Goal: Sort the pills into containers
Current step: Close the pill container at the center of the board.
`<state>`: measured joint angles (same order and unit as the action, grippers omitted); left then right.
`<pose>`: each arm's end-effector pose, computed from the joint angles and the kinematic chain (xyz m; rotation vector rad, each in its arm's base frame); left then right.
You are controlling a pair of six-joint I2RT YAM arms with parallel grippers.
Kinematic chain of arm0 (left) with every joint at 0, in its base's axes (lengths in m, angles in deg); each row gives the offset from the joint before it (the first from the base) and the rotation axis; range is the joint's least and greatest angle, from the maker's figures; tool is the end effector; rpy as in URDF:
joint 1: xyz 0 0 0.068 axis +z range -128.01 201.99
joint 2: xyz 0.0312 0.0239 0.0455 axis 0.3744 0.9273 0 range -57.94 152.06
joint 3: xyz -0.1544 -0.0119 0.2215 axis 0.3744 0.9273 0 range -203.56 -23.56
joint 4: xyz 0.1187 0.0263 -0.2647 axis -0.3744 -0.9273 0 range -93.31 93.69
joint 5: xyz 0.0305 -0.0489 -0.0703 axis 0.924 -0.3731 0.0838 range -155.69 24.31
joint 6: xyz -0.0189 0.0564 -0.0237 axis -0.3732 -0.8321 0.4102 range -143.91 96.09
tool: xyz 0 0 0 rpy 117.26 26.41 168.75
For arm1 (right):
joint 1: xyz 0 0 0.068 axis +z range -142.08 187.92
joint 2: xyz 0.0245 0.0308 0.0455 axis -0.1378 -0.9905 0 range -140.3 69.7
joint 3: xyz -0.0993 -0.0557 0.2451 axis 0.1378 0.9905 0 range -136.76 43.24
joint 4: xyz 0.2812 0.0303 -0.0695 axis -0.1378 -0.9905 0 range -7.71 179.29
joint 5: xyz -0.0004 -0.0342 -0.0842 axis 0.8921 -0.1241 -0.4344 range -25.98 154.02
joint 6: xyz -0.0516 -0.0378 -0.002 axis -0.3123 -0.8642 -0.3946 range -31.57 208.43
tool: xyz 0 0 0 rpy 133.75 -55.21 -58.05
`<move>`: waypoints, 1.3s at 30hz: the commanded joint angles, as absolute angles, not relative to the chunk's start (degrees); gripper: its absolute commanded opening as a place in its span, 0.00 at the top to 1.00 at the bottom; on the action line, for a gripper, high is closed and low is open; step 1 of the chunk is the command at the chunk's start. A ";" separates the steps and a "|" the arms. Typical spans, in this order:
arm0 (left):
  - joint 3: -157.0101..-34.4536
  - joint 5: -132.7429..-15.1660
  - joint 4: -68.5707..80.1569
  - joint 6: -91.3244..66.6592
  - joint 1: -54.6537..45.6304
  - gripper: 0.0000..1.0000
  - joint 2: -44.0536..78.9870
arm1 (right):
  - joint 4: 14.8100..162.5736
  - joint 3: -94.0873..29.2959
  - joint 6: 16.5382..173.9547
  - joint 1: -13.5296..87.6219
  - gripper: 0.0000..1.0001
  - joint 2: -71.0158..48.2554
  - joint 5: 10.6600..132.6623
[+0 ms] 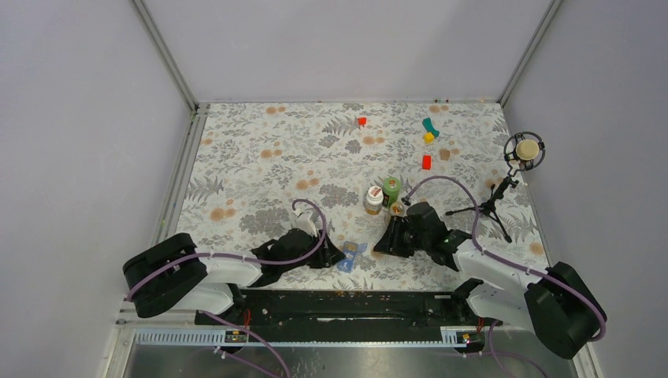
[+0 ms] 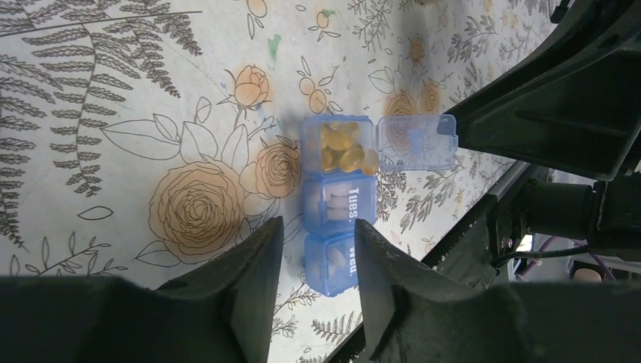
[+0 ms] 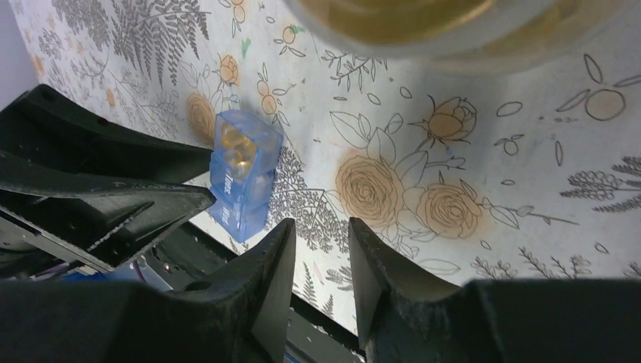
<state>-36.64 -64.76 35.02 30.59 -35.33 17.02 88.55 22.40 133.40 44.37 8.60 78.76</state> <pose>0.1312 -0.2032 0.0875 0.0462 2.3236 -1.0883 0.1820 0.1500 0.1294 0.0382 2.4793 0.9787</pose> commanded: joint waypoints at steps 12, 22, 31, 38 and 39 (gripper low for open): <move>-40.16 -62.04 35.67 30.68 -36.06 0.64 20.59 | 102.50 21.74 135.32 46.53 0.59 0.10 84.85; -42.91 -61.28 30.57 28.32 -36.84 0.64 21.33 | 106.90 20.61 137.17 47.12 0.56 -4.70 85.46; -43.52 -60.19 28.93 27.80 -37.30 0.64 21.31 | 107.80 19.65 138.10 48.36 0.50 -7.04 84.02; -43.29 -59.82 29.30 27.79 -37.50 0.65 21.13 | 106.31 18.58 137.82 50.48 0.50 -8.75 80.06; -43.13 -59.74 29.42 27.89 -37.51 0.65 20.98 | 106.19 18.56 137.63 50.78 0.50 -8.90 79.30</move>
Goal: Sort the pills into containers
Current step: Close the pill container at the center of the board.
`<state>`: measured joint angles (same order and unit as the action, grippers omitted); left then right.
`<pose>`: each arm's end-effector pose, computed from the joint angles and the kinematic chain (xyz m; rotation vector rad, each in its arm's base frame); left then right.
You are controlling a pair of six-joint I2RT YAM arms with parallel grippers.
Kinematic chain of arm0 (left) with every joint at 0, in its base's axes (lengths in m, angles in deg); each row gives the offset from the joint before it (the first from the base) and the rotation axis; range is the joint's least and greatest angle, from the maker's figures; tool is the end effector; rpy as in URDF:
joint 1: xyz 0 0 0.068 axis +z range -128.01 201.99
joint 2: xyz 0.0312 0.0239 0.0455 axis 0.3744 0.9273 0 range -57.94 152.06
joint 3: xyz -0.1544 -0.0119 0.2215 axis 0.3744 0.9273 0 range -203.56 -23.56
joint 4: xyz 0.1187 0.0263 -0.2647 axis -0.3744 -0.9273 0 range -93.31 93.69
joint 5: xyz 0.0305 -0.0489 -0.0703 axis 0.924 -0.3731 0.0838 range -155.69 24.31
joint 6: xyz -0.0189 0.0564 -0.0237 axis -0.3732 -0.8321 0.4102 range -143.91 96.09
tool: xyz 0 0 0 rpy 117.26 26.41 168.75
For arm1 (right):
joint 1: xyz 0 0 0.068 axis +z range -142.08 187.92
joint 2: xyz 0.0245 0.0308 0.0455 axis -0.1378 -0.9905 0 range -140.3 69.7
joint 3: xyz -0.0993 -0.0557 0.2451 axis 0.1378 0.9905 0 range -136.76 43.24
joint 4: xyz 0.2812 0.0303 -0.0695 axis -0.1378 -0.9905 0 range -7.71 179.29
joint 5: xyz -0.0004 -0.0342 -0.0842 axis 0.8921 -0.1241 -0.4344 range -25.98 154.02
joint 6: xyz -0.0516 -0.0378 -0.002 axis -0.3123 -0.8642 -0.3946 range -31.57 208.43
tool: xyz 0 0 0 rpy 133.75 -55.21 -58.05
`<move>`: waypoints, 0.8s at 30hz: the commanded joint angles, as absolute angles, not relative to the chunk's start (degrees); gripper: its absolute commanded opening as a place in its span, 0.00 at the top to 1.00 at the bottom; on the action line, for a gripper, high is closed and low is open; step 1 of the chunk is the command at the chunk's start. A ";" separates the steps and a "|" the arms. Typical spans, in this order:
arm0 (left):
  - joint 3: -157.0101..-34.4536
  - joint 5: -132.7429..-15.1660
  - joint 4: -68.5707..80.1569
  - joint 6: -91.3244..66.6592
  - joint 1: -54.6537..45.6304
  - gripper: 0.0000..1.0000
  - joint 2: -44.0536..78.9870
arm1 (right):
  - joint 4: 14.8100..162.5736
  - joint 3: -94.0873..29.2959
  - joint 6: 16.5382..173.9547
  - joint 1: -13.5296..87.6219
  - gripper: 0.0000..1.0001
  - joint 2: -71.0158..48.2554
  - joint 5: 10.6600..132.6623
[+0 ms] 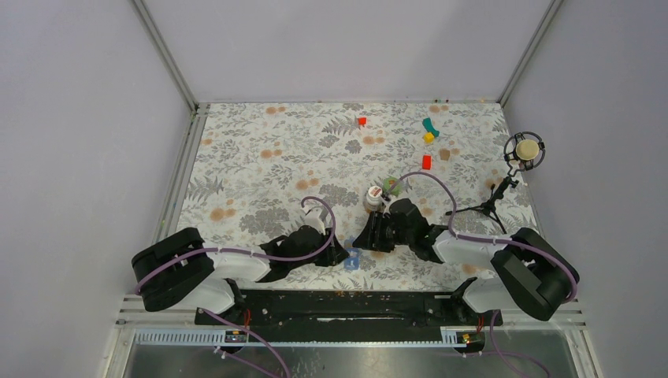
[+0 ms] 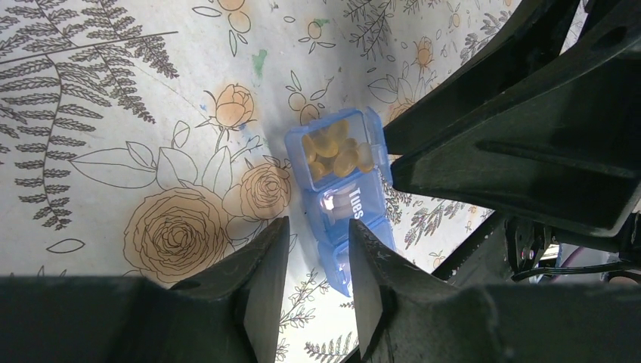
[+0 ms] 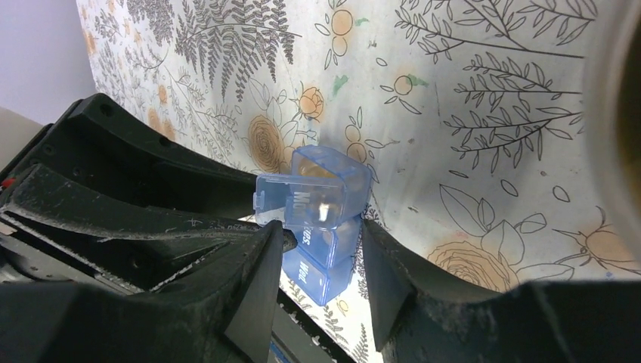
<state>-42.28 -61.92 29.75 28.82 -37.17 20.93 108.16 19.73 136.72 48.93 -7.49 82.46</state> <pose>0.1368 -0.2229 0.0907 0.0910 2.3581 -0.9939 0.1962 0.1913 0.1120 -0.0512 2.4203 1.1649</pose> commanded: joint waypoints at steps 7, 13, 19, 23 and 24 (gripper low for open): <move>-42.74 -59.29 29.98 28.03 -37.52 0.66 20.68 | 105.22 18.31 137.01 53.01 0.53 -11.41 74.99; -42.48 -59.08 30.35 28.16 -37.53 0.67 20.74 | 102.10 17.50 136.07 54.76 0.56 -12.56 70.81; -41.96 -58.94 31.12 28.65 -37.51 0.67 20.03 | 98.66 17.03 135.42 55.77 0.58 -13.30 66.94; -41.36 -58.69 31.86 29.28 -37.56 0.67 19.10 | 97.55 16.70 135.41 56.06 0.59 -13.54 65.77; -41.11 -58.54 32.00 29.58 -37.52 0.67 18.59 | 97.24 16.56 135.42 56.11 0.59 -13.53 65.60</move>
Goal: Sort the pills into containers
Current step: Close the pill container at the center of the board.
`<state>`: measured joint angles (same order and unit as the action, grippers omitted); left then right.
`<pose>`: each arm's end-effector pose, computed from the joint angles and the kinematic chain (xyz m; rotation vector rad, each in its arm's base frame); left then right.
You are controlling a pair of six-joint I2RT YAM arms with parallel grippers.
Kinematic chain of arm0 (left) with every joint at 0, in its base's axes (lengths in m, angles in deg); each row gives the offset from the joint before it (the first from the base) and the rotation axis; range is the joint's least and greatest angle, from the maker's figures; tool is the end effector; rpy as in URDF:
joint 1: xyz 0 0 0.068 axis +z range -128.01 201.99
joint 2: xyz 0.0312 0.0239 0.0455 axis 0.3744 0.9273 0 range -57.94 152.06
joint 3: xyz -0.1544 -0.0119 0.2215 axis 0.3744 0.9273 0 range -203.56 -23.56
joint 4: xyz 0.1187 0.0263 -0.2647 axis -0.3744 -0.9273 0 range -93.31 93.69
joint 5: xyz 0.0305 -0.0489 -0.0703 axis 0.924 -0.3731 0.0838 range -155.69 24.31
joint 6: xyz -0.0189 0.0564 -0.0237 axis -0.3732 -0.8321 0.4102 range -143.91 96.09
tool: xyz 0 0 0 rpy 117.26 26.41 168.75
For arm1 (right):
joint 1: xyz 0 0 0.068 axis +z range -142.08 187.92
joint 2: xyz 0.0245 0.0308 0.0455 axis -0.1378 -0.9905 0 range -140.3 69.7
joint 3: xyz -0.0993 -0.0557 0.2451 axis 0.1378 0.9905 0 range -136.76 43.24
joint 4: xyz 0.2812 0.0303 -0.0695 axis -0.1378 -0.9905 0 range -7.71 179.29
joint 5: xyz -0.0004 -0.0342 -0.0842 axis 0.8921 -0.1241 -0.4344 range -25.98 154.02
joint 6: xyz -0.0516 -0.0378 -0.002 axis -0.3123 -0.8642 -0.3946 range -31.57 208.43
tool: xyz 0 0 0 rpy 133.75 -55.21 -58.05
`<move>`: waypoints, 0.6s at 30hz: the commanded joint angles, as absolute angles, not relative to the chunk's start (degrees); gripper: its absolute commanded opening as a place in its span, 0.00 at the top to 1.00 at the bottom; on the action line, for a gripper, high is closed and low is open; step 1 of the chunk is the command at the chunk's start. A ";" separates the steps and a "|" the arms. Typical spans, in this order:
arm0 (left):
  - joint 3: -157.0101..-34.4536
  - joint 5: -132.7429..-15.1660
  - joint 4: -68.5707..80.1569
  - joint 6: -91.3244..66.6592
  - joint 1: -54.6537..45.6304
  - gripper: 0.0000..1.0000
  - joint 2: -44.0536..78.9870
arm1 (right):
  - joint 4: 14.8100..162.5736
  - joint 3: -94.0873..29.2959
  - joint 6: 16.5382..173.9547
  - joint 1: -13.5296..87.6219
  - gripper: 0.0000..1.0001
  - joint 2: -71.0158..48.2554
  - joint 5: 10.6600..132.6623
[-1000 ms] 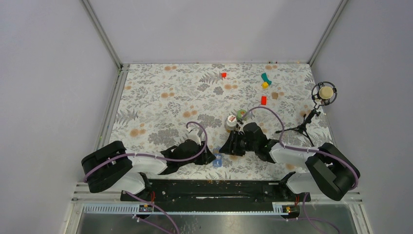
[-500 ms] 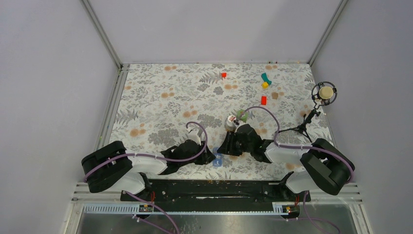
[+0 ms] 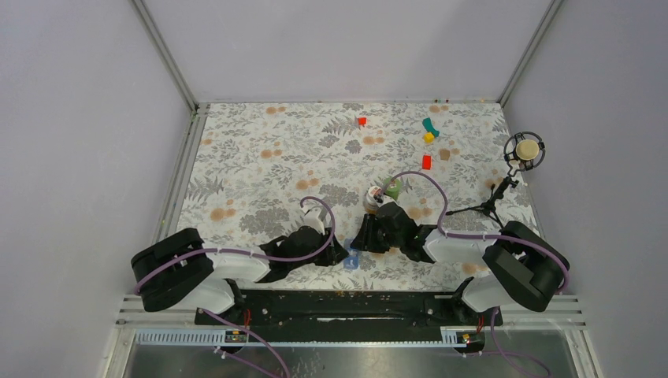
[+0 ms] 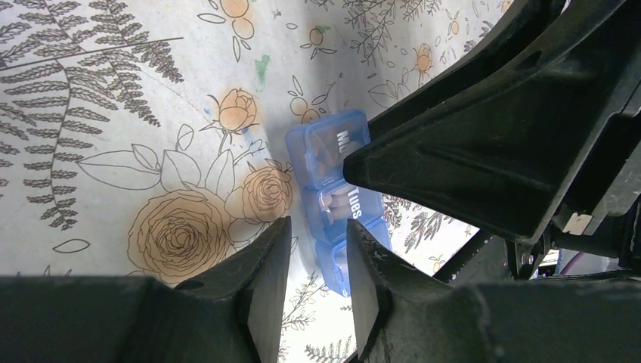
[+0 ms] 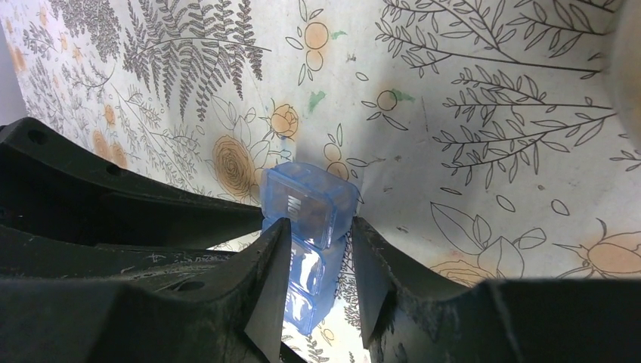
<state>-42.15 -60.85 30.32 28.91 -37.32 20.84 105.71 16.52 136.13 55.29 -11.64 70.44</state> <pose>0.1371 -0.2228 0.0915 0.0794 2.3424 -0.9880 0.1901 0.2145 0.1049 -0.0595 2.4362 0.9651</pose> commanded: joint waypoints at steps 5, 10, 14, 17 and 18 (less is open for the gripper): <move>-38.45 -55.88 33.99 31.56 -37.59 0.68 13.17 | 95.88 15.72 134.78 56.30 0.59 -13.65 64.63; -37.06 -50.90 34.18 32.43 -37.51 0.70 9.33 | 95.53 15.42 134.66 56.61 0.59 -14.01 64.30; -38.84 -50.50 34.02 32.08 -37.43 0.70 11.33 | 95.36 15.20 134.82 56.86 0.60 -14.50 64.29; -40.37 -50.78 34.53 33.23 -37.43 0.70 14.69 | 95.31 15.26 134.91 56.95 0.61 -14.62 64.34; -40.49 -50.76 35.34 33.76 -37.43 0.70 15.83 | 95.23 15.32 134.92 56.96 0.61 -14.54 64.29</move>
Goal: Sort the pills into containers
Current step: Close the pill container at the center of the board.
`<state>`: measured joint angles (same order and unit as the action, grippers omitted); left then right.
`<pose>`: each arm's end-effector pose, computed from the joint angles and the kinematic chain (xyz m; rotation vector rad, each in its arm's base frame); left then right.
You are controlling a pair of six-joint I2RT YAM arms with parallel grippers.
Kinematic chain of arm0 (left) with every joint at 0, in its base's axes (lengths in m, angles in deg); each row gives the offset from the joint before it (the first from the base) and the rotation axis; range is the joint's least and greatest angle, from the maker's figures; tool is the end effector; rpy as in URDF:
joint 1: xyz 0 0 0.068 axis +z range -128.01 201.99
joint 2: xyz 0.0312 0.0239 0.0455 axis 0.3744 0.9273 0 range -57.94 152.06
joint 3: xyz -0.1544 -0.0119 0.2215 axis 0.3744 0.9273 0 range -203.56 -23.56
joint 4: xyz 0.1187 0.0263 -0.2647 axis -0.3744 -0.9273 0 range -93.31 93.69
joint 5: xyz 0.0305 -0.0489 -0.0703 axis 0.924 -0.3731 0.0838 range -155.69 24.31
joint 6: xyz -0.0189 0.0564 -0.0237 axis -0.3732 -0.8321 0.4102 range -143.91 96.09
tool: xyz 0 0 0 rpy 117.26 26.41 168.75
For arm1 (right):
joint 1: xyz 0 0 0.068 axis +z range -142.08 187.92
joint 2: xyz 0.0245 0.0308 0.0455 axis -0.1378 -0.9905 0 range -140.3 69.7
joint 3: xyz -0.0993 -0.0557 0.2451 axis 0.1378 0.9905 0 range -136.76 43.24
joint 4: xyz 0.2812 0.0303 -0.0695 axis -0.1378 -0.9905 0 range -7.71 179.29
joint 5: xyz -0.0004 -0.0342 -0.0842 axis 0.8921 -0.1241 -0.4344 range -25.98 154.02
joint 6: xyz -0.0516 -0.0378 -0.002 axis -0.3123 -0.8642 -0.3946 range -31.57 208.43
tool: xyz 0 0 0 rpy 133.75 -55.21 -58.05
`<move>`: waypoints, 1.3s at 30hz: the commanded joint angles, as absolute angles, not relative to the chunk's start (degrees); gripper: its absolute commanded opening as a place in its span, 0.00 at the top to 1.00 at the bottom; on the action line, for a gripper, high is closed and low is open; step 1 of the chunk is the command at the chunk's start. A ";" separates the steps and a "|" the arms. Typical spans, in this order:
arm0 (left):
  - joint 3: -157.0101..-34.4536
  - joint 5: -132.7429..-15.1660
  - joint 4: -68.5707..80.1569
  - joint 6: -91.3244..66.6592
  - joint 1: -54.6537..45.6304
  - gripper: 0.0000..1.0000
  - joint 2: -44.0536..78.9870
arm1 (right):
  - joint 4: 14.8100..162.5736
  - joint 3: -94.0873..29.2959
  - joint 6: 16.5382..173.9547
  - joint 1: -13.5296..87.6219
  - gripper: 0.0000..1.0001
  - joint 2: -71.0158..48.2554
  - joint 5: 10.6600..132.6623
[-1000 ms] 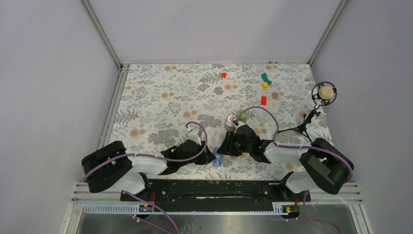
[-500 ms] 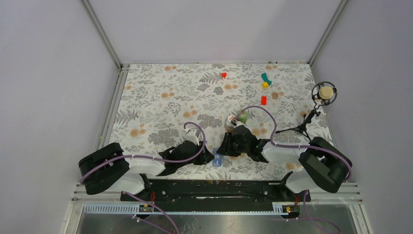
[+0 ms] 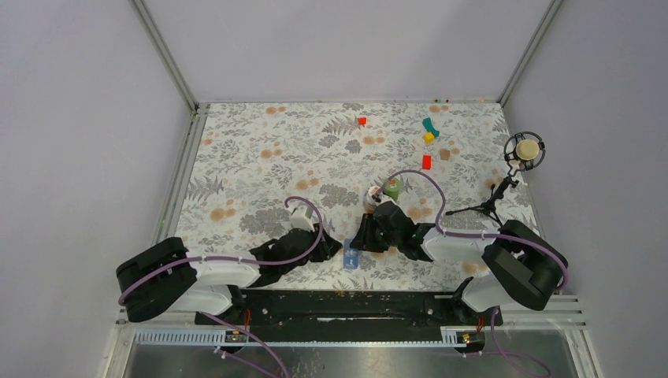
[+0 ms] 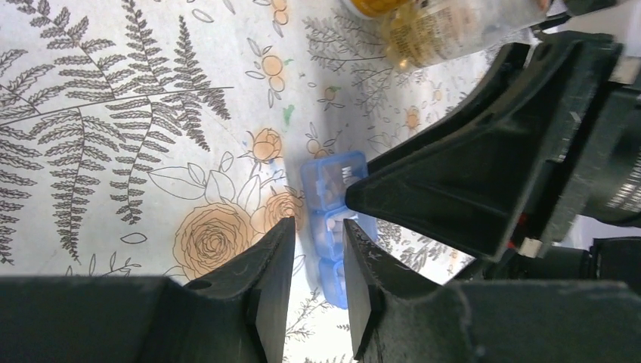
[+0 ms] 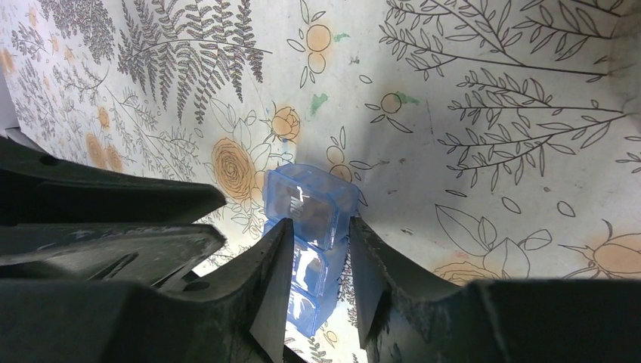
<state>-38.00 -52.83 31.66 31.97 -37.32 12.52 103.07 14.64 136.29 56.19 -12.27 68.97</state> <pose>0.1344 -0.2050 0.1065 -0.0832 2.2050 -0.9827 0.1911 0.2205 0.1075 -0.0588 2.4541 0.9305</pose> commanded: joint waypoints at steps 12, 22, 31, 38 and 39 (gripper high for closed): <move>-39.43 -49.80 42.02 37.65 -36.99 0.64 20.88 | 95.35 15.49 134.81 57.04 0.61 -14.26 64.32; -41.86 -47.93 38.11 36.48 -36.78 0.79 22.64 | 95.70 15.63 134.58 57.00 0.64 -14.32 64.61; -41.49 -48.26 38.75 35.15 -36.28 0.72 21.17 | 95.70 15.35 134.40 57.05 0.65 -14.85 65.02; -43.11 -51.86 40.12 33.25 -36.29 0.67 23.23 | 95.88 15.24 134.40 57.00 0.65 -15.22 65.10; -43.30 -52.15 40.07 33.27 -36.29 0.69 23.84 | 95.81 15.14 134.46 57.07 0.65 -15.20 65.08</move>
